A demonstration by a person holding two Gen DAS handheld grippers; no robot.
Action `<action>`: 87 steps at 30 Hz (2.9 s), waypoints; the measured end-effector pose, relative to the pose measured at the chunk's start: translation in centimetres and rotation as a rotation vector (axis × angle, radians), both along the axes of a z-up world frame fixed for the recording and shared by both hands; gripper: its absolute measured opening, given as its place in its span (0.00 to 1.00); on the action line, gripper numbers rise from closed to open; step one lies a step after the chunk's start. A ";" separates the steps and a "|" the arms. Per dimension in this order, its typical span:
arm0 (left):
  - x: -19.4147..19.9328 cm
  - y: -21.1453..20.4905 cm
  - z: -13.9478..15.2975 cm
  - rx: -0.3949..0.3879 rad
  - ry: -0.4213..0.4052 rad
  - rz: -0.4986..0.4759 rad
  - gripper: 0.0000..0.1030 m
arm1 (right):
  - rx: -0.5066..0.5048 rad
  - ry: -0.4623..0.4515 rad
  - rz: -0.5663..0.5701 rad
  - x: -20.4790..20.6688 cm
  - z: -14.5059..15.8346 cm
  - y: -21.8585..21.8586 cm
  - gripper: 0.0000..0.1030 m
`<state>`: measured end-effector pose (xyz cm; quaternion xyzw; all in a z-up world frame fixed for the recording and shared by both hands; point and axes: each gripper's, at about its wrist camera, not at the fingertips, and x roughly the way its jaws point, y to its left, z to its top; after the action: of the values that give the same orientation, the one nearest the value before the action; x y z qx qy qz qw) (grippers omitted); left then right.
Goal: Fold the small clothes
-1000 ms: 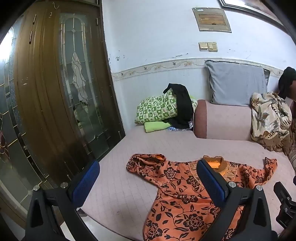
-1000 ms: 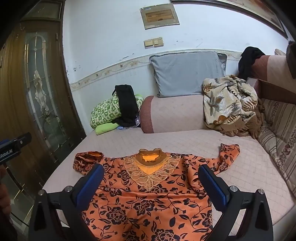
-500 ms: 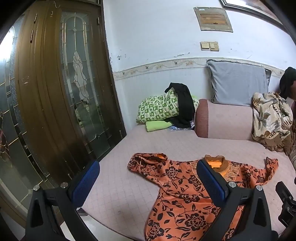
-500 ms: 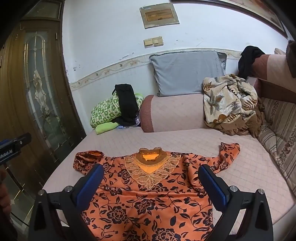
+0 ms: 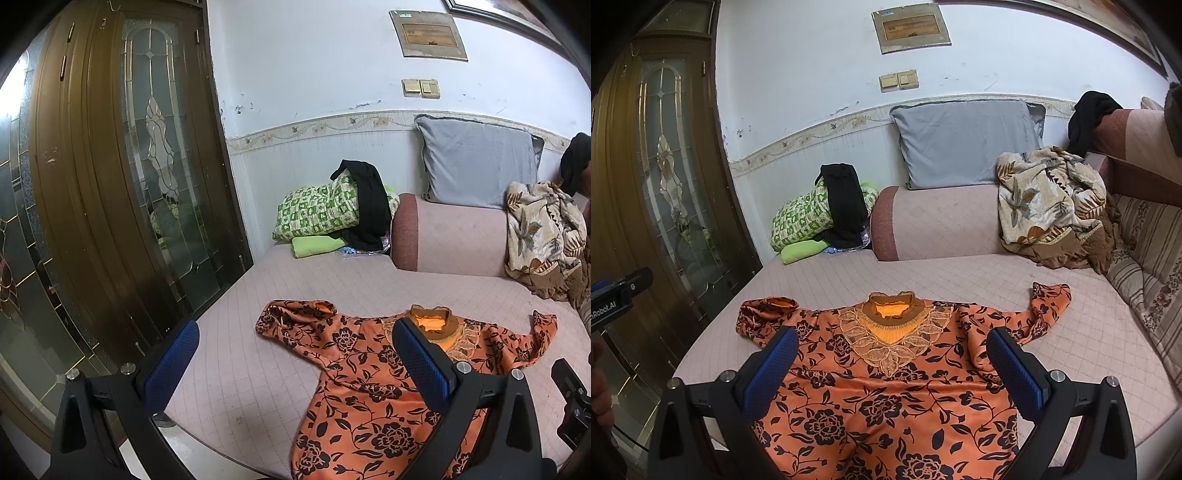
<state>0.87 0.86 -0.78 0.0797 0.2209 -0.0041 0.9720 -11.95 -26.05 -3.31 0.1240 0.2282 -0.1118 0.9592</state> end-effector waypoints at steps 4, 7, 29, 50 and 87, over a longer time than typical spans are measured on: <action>0.1 0.0 -0.3 0.005 0.004 0.003 1.00 | -0.004 0.005 0.003 0.1 -0.1 0.1 1.00; 0.2 0.0 -0.3 0.006 0.005 0.004 1.00 | -0.004 0.009 0.005 0.3 -0.2 0.1 1.00; 0.5 -0.1 -0.8 0.014 0.008 0.002 1.00 | 0.008 0.024 0.006 0.7 -0.8 0.0 1.00; 3.9 -1.4 -2.9 0.036 0.059 -0.002 1.00 | 0.040 0.088 -0.013 3.4 -3.3 -1.2 1.00; 21.4 -14.5 -30.9 0.012 0.557 -0.093 1.00 | 0.440 0.259 -0.464 12.0 -19.3 -34.1 0.89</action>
<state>22.30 -13.67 -31.66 0.0913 0.4755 -0.0689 0.8723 0.07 -60.18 -22.64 0.3613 0.3324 -0.2897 0.8216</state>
